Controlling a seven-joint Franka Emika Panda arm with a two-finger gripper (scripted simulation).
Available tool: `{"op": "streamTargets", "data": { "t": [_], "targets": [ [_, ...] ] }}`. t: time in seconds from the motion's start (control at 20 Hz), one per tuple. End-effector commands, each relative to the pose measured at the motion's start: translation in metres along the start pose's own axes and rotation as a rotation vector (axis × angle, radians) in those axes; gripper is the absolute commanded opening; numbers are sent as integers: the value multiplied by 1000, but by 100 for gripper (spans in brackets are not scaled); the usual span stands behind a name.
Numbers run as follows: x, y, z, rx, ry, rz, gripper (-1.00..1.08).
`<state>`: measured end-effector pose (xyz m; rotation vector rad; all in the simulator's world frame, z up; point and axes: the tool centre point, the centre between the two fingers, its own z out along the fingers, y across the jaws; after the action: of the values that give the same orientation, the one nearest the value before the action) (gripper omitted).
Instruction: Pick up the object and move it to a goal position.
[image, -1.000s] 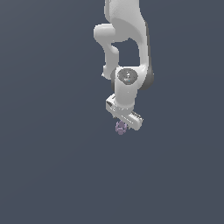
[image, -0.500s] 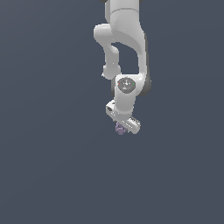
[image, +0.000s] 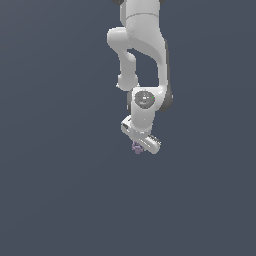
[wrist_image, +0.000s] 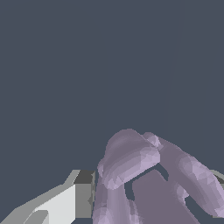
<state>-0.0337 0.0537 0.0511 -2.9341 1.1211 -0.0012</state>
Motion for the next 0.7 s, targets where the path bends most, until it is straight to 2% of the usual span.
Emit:
{"op": "streamTargets", "data": {
  "t": [0.0,0.35,0.65],
  "targets": [
    [0,1,1,-1,0,1,-100],
    [0,0,-3,0,0,0,-100],
    [-1,-3,-25,0,0,0,-100]
  ]
}}
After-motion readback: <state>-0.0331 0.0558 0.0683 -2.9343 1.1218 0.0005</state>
